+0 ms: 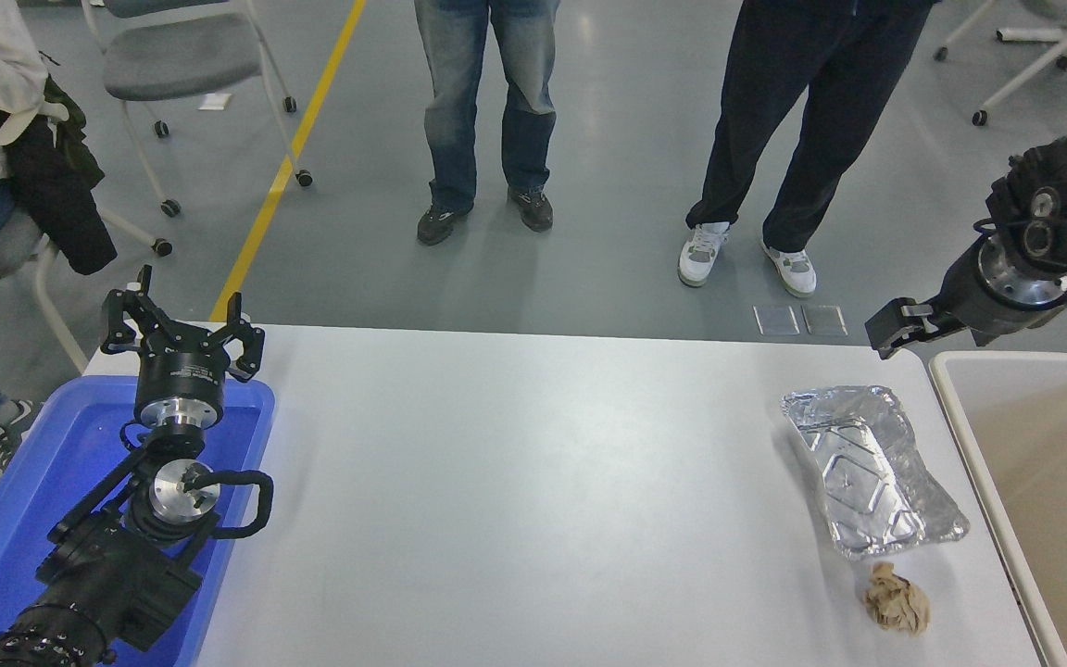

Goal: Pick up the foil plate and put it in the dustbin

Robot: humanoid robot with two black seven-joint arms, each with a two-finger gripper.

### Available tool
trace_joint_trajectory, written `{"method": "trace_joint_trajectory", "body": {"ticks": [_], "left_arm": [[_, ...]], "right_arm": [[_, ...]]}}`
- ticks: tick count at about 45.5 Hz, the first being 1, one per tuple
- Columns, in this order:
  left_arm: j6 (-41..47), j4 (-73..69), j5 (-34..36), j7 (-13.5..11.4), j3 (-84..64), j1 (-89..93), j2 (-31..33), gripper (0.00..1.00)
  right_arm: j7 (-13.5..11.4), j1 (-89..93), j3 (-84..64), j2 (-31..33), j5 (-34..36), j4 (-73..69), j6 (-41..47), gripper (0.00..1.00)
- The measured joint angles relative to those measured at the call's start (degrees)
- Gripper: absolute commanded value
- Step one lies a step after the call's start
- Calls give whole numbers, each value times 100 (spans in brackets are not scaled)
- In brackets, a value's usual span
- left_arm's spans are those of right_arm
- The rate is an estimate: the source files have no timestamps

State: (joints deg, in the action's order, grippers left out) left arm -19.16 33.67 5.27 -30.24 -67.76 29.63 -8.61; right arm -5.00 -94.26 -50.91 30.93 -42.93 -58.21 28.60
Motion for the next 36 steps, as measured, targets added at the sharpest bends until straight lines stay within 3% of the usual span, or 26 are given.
{"method": "trace_joint_trajectory", "body": {"ticks": [14,36], "left_arm": [[0,0,0,0,0,2,0,99],[0,0,0,0,0,6,0,99]], "right_arm": [[90,953,49,-56,-415,309,-995,100],[260,2300,71,-614,-540,1500,-1800,100]]}}
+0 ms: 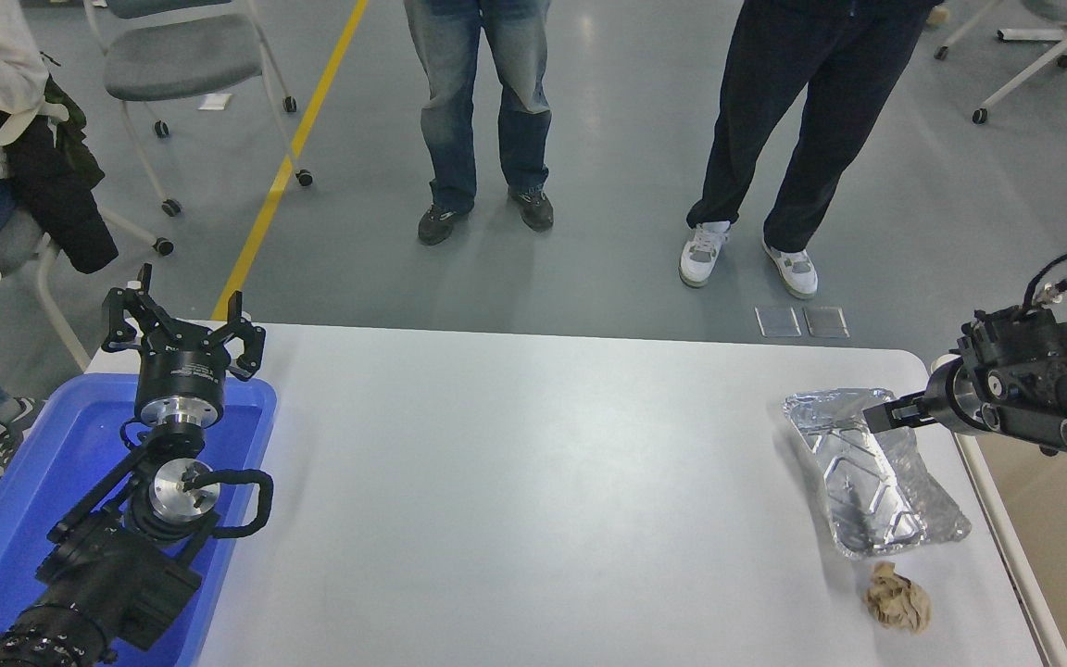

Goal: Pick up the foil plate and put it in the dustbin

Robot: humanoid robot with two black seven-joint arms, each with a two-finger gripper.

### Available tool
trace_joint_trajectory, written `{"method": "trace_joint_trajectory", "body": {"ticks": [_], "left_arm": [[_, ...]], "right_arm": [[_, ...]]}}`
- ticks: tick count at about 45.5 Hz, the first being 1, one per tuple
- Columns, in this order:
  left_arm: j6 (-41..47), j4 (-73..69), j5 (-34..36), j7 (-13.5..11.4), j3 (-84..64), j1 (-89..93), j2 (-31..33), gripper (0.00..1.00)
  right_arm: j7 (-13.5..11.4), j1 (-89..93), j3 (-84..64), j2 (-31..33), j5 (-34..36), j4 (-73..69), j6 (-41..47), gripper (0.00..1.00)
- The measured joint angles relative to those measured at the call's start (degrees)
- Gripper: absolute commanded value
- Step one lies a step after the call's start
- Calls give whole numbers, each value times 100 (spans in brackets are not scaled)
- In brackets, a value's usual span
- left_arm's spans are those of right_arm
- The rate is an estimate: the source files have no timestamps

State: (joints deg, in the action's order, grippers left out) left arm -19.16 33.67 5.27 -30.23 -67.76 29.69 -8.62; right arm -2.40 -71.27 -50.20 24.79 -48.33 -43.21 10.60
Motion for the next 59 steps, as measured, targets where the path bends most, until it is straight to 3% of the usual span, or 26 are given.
{"method": "trace_joint_trajectory", "body": {"ticks": [18,38,45,48,59], "left_arm": [[0,1,0,0,0,0,0,99],[0,0,0,0,0,1,-1,99],[0,-1,0,0,0,1,-2,99],[0,-1,0,0,0,2,-3,99],[0,-1,0,0,0,2,-2,99]], "right_arm": [[336,842,64,-225,-6,973,-197,100],[419,1275,257,-342,-1,1259,-335,98],[422,1348,284,-400,-1,1372,-410,85],[423,1375,291,-417,-1,1412,-429,73],[424,1469,300,-450,-10,1471,-454,62]]}}
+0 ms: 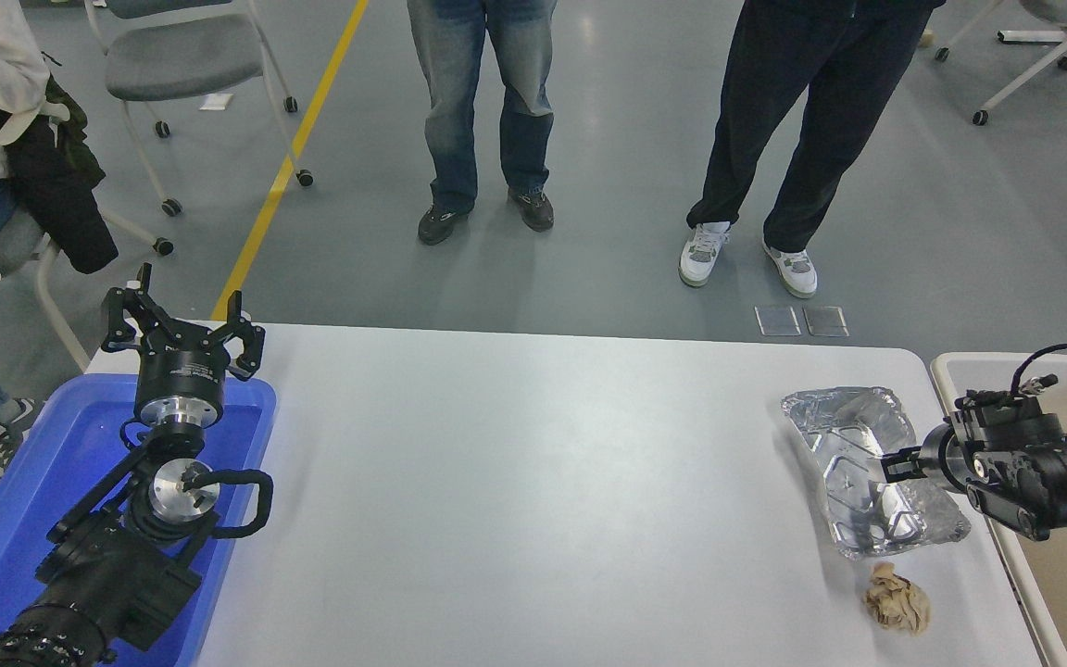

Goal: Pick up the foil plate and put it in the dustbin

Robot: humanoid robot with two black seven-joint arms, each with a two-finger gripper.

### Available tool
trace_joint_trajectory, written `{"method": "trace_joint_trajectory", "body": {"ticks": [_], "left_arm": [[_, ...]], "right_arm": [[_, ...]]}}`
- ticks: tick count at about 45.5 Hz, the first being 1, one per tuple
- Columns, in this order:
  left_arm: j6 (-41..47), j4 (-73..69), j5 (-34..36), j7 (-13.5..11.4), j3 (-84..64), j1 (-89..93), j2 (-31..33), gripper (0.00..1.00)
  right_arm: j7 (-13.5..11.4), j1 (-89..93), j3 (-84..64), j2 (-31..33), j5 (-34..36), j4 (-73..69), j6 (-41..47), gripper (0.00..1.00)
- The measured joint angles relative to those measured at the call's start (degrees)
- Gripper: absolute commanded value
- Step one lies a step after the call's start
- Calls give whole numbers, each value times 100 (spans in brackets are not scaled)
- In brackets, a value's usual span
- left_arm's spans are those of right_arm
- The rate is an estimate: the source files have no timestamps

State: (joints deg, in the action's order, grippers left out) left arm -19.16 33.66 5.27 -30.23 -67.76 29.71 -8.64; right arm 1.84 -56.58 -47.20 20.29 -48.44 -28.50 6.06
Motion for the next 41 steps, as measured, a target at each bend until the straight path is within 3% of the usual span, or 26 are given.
{"method": "trace_joint_trajectory", "body": {"ticks": [7,10,15,41], "left_arm": [[0,0,0,0,0,0,0,99],[0,0,0,0,0,0,0,99],[0,0,0,0,0,0,0,99],[0,0,0,0,0,0,-2,99]], "right_arm": [[3,39,5,-23,-2,11,-4,44],[4,49,5,-31,-2,12,-6,24],[9,59,5,-39,-5,12,-5,1],[78,-29,-5,-12,-7,-37,82,0]]}}
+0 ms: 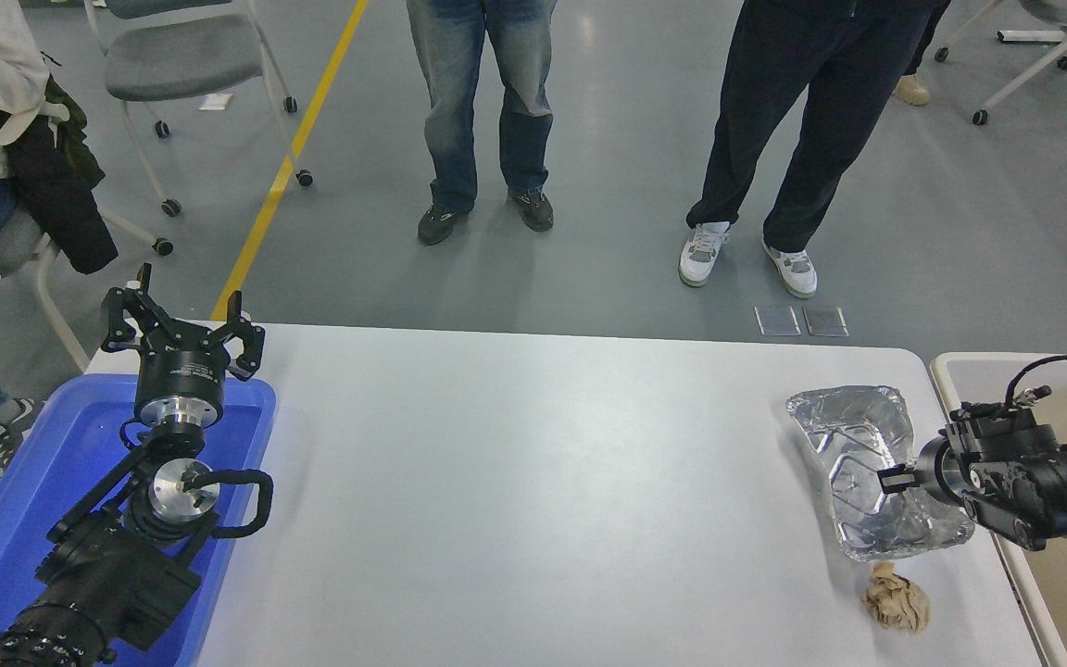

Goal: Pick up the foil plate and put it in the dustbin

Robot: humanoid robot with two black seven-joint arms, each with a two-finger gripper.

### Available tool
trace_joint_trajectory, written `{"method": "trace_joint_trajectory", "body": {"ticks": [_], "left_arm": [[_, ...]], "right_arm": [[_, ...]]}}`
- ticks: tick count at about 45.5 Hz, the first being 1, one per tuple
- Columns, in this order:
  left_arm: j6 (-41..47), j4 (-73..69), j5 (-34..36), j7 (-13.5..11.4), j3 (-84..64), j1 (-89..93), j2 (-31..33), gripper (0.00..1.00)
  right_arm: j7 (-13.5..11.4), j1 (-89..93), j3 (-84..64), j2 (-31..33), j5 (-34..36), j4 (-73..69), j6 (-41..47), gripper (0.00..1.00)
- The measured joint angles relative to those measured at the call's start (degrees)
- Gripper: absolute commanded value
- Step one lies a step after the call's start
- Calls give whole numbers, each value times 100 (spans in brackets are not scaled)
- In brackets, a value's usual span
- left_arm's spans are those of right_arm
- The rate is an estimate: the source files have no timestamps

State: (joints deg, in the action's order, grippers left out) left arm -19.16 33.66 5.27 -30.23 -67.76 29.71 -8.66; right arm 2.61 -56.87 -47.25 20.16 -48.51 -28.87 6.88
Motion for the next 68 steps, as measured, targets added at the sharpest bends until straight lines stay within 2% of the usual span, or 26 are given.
{"method": "trace_joint_trajectory", "body": {"ticks": [13,24,43,68], "left_arm": [[0,2,0,0,0,0,0,99],[0,4,0,-1,0,0,-2,99],[0,4,0,0,0,0,-3,99],[0,3,0,0,0,0,-2,99]], "right_arm": [[39,-383,63,77,34,-293,172,0],[58,-1197,187,559,51,-1226,627,0],[56,-3036,237,1484,58,-2397,1965,0],[45,-4851,234,2069,26,-2623,3461,0]]}}
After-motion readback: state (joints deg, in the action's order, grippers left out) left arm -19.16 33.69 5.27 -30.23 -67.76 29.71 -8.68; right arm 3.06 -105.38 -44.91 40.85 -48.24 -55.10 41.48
